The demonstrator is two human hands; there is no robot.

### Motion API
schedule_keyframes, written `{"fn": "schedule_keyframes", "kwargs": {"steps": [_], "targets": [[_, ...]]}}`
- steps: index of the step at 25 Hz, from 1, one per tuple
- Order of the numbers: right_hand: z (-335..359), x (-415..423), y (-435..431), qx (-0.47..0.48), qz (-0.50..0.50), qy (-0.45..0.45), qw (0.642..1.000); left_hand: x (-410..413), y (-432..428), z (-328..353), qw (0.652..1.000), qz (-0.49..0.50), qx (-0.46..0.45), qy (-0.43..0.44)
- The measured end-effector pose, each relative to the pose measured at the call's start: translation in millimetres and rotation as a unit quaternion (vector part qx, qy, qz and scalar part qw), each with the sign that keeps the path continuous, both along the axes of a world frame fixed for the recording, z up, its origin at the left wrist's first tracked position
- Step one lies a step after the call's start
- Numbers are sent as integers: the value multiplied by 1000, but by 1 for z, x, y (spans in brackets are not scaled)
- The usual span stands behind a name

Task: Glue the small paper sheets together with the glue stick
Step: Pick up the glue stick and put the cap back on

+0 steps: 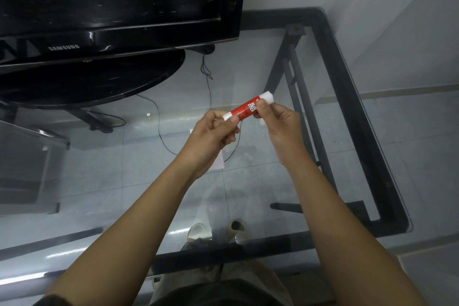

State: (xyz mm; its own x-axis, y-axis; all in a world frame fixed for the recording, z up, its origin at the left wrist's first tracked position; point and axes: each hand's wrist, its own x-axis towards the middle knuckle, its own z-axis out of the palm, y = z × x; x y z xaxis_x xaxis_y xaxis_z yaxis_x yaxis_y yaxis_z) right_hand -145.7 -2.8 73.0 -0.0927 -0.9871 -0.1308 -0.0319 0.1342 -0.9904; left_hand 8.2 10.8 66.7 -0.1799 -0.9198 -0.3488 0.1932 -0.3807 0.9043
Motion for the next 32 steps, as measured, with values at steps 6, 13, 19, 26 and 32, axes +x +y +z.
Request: {"fn": "schedule_keyframes", "kwargs": {"steps": [6,13,19,26,32], "targets": [[4,2,-3,-6,15,-4,1000,4,-13,15,954,-73,263,124],[-1,0,-9,1,-4,-2,1000,2,-16,15,988,-2,124,-96],[-7,0,-13,4,-7,16,1000,0,-4,0,903,19,-253,-346],[-55,-39,-27,3,68,382,922,6,-3,8,910,76,-203,-353],[-73,-39,-32,-30,150,558,816,13,2,5,911,74,-195,-355]]}}
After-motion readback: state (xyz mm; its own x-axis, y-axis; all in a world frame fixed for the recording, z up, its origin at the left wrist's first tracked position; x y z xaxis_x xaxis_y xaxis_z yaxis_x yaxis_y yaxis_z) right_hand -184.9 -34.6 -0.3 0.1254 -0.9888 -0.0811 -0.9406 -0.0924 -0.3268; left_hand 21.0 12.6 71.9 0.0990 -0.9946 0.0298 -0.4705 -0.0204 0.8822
